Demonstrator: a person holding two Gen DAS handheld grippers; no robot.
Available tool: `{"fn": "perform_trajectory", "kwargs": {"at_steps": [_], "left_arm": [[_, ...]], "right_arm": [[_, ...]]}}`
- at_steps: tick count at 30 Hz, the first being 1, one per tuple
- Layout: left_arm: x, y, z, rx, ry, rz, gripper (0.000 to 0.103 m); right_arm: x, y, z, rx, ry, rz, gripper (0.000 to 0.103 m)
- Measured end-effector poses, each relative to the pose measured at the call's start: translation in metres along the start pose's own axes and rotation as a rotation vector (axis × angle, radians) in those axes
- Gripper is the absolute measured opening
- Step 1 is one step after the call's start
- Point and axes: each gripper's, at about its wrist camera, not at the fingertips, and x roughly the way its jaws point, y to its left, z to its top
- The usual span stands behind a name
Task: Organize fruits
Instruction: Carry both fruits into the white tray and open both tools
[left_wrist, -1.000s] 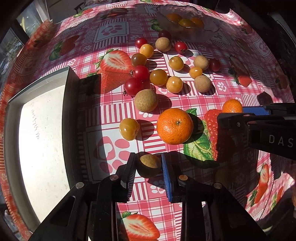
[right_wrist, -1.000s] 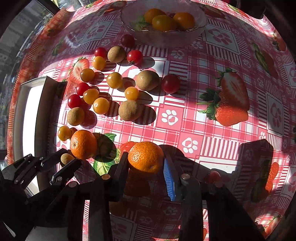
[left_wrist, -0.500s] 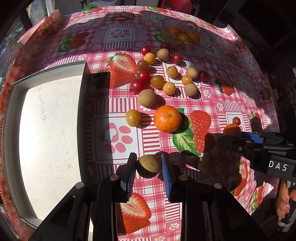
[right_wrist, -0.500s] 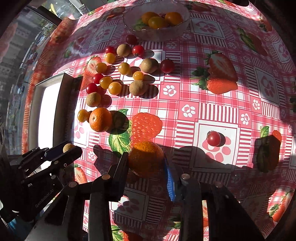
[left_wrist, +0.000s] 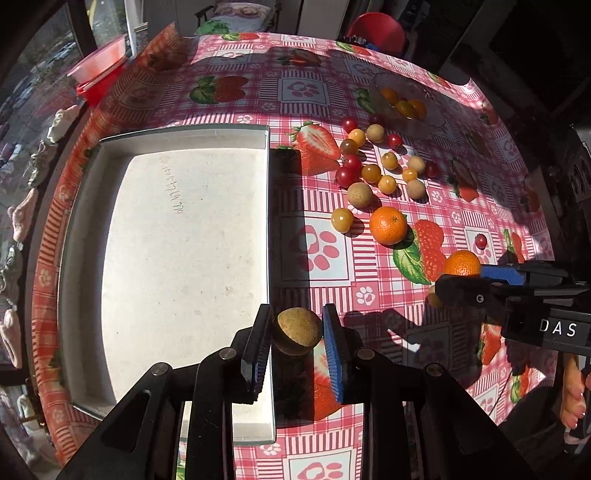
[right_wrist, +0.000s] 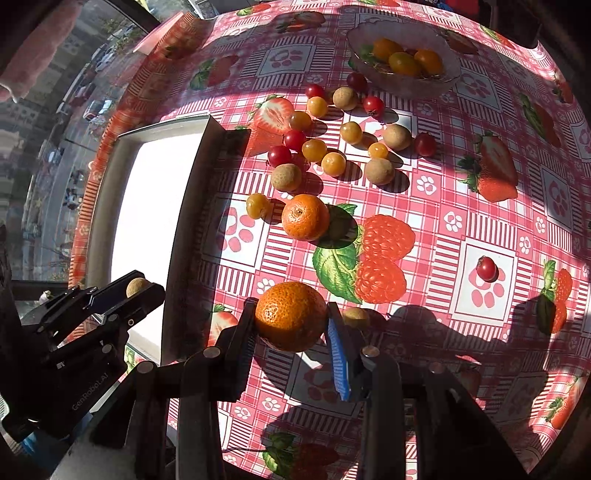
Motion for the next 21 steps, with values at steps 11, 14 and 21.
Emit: {"fn": "perform_trajectory", "kwargs": {"at_steps": [11, 14, 21], "left_arm": [[0.008, 0.098, -0.023, -0.139, 0.021, 0.103, 0.029], [0.019, 0.112, -0.027, -0.143, 0.041, 0.136, 0.029], [0.035, 0.128, -0.036, -0.151, 0.076, 0.162, 0.029]], "right_arm": [[0.036, 0.100, 0.009, -0.149, 0.065, 0.054, 0.039], [0.050, 0.122, 0.012, -0.176, 0.091, 0.060, 0.039], [0.087, 0.155, 0.013, -0.232, 0.149, 0.026, 0.039]]}}
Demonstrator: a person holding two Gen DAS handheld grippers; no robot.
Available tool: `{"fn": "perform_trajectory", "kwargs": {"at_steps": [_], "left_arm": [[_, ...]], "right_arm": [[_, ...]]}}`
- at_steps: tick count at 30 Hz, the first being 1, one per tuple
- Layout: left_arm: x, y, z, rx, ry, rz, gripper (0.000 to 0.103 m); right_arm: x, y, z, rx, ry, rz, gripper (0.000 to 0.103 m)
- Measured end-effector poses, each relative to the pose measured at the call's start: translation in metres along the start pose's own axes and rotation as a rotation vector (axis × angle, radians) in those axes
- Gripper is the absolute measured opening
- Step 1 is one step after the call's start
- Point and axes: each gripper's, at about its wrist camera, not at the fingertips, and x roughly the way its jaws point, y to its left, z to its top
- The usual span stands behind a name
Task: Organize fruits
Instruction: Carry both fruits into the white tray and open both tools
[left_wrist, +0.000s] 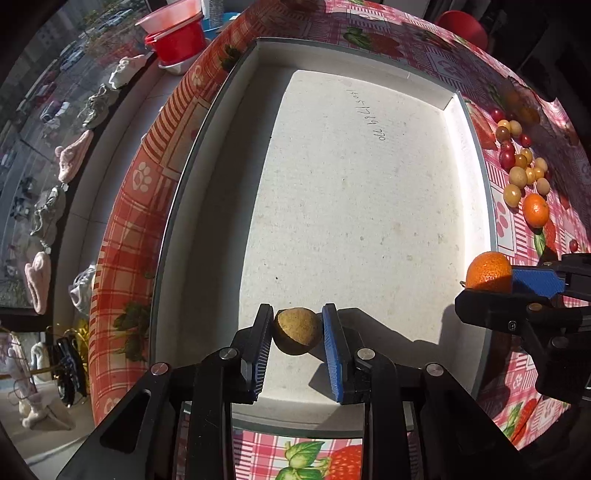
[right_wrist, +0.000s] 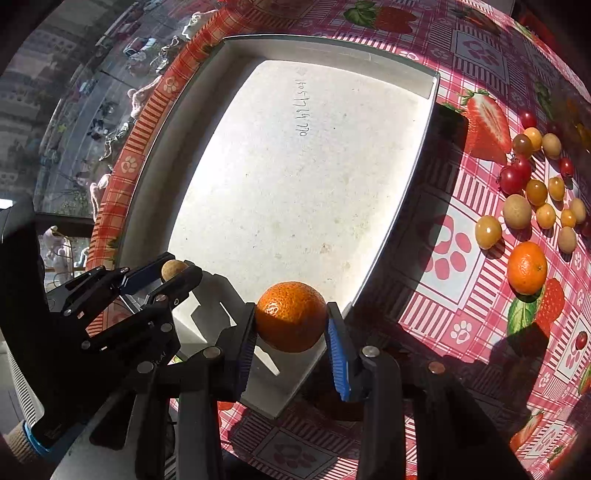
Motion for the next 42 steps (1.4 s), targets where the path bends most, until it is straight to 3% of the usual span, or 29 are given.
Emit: {"fn": "perform_trajectory", "kwargs": {"at_steps": [11, 12, 13, 15, 19, 21, 23, 30, 42], "left_arm": [[0.003, -0.008, -0.003, 0.025, 0.003, 0.024, 0.030], [0.003, -0.007, -0.002, 0.027, 0.005, 0.025, 0.041], [0.004, -0.006, -0.002, 0.029, 0.006, 0.032, 0.067], [-0.002, -0.010, -0.004, 0.037, -0.032, 0.050, 0.077], [-0.005, -0.016, -0.007, 0.071, -0.012, 0.058, 0.077], [-0.007, -0.019, -0.008, 0.077, -0.008, 0.068, 0.077], [-0.011, -0.021, -0.008, 0.072, -0.011, 0.062, 0.077], [-0.019, -0.038, -0.009, 0.100, -0.015, 0.072, 0.077], [-0.038, -0.106, -0.017, 0.250, -0.024, 0.026, 0.077]], "right_arm": [[0.019, 0.017, 0.001, -0.057, 0.046, -0.030, 0.040], [0.019, 0.016, 0.002, -0.056, 0.046, -0.028, 0.041], [0.019, 0.015, 0.005, -0.056, 0.047, -0.025, 0.042], [0.013, 0.012, 0.007, -0.057, 0.042, -0.016, 0.045], [0.010, 0.015, 0.010, -0.054, 0.013, -0.006, 0.057], [0.005, 0.018, 0.012, -0.043, -0.001, 0.008, 0.067], [-0.004, 0.018, 0.012, -0.038, -0.026, 0.012, 0.083], [-0.030, 0.001, 0.005, 0.011, -0.075, -0.014, 0.087], [-0.058, -0.093, -0.048, 0.208, -0.090, -0.061, 0.087]]}}
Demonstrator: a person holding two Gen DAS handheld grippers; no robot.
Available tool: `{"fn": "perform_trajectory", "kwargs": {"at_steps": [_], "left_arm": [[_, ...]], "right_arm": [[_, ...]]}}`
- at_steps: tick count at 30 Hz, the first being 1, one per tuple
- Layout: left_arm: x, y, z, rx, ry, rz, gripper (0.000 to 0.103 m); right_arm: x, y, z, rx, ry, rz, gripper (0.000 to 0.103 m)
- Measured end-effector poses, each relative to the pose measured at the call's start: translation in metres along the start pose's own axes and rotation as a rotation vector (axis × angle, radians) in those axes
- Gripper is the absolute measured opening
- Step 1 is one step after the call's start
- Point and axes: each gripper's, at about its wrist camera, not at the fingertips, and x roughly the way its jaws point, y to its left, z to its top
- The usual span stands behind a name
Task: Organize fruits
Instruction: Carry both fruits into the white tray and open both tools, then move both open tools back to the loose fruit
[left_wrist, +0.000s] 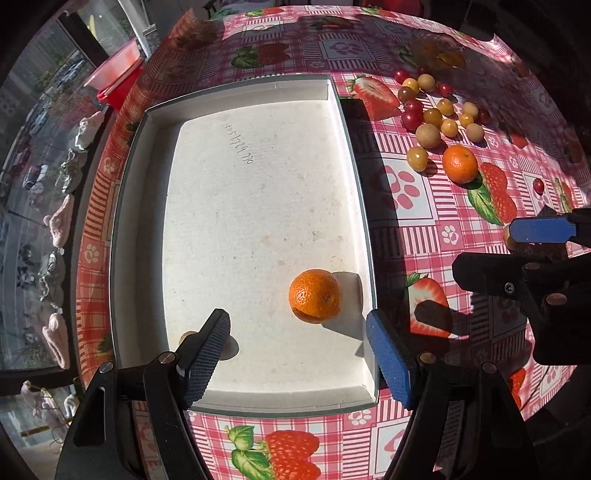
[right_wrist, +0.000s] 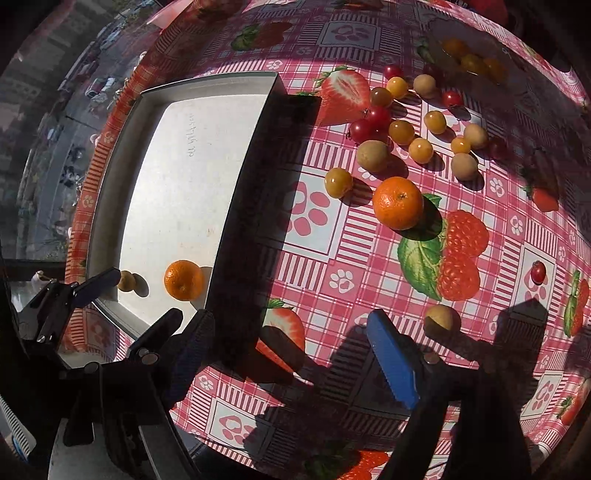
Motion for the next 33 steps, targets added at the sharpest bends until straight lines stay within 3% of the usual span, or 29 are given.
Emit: {"fn": "perform_trajectory", "kwargs": {"at_steps": [9, 17, 25, 33], "left_arm": [[-0.009, -0.063, 0.024, 0.083, -0.007, -0.066, 0.077], [0.011, -0.090, 0.068, 0.025, 0.028, -0.129, 0.077], [0.045, -0.114, 0.101, -0.025, 0.076, -0.118, 0.077], [0.064, -0.123, 0.117, -0.074, 0.086, -0.073, 0.077]], "right_arm": [[-0.011, -0.097, -0.032, 0.205, -0.003, -0.076, 0.087], [-0.016, -0.171, -0.045, 0.339, -0.015, -0.132, 0.087], [-0.012, -0.207, -0.030, 0.344, -0.038, -0.143, 0.087], [0.004, -0.215, 0.018, 0.255, -0.055, -0.159, 0.087]]}}
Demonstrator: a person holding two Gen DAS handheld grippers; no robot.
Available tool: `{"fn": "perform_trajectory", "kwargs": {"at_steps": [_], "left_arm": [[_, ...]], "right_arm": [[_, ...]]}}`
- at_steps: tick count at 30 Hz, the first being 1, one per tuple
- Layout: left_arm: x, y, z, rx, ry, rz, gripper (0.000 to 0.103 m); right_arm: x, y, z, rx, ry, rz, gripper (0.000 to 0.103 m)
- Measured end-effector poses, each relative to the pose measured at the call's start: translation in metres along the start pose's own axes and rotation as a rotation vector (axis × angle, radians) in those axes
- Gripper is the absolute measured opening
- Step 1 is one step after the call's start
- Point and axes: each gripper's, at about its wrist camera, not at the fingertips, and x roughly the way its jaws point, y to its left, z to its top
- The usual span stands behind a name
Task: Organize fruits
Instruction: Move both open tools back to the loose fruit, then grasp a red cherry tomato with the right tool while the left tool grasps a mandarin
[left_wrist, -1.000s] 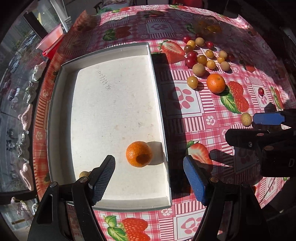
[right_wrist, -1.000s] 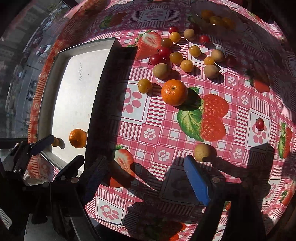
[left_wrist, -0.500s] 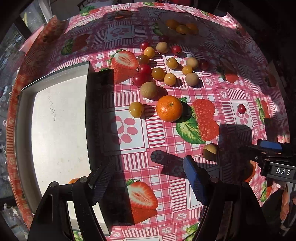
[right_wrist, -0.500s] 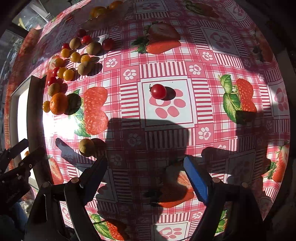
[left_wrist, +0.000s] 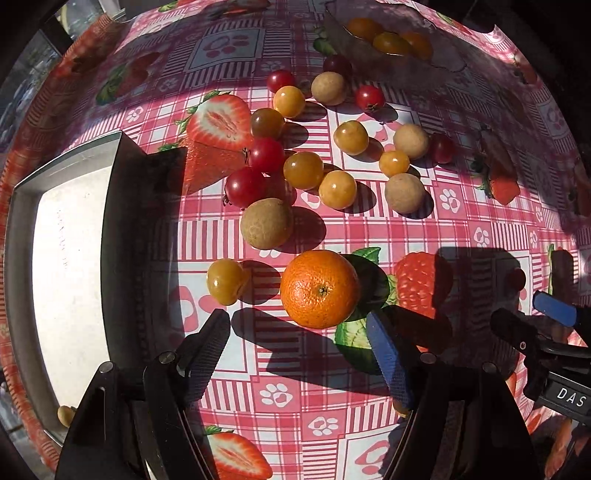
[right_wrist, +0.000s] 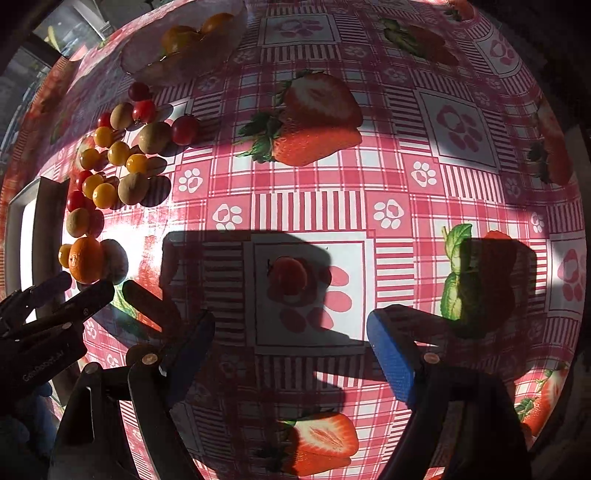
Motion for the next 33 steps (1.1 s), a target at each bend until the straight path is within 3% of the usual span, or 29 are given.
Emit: {"fn": "perform_trajectory", "kwargs": {"at_steps": [4, 6, 9, 14, 16, 23, 28, 33], "left_arm": [[0.004, -0.007, 0.009, -0.001, -0.010, 0.020, 0.077], [0.004, -0.010, 0.012, 0.004, -0.017, 0.032, 0.077], [0.004, -0.014, 0.017, 0.003, -0.027, 0.042, 0.075], [0.001, -0.017, 0.017, 0.014, -0.044, 0.037, 0.053], [-0.001, -0.020, 0.015, 0.030, -0.049, 0.027, 0.041], [-0.007, -0.014, 0.002, 0.056, -0.056, -0.026, 0.041], [-0.022, -0.003, -0.013, 0.056, -0.071, -0.051, 0.041], [-0.042, 0.014, -0.033, 0.045, -0.088, -0.065, 0.041]], "right_arm": [[0.007, 0.011, 0.015, -0.045, -0.008, -0.008, 0.086], [0.008, 0.016, 0.019, -0.059, -0.016, -0.022, 0.079], [0.008, 0.021, 0.023, -0.072, -0.031, -0.049, 0.065], [0.000, 0.016, 0.024, -0.083, -0.054, -0.046, 0.022], [-0.001, 0.015, 0.025, -0.072, -0.059, -0.012, 0.022], [-0.019, -0.021, 0.006, -0.001, -0.069, 0.097, 0.022], [-0.027, -0.033, -0.005, 0.015, -0.059, 0.113, 0.022], [-0.035, -0.028, -0.039, 0.018, -0.054, 0.128, 0.022]]}}
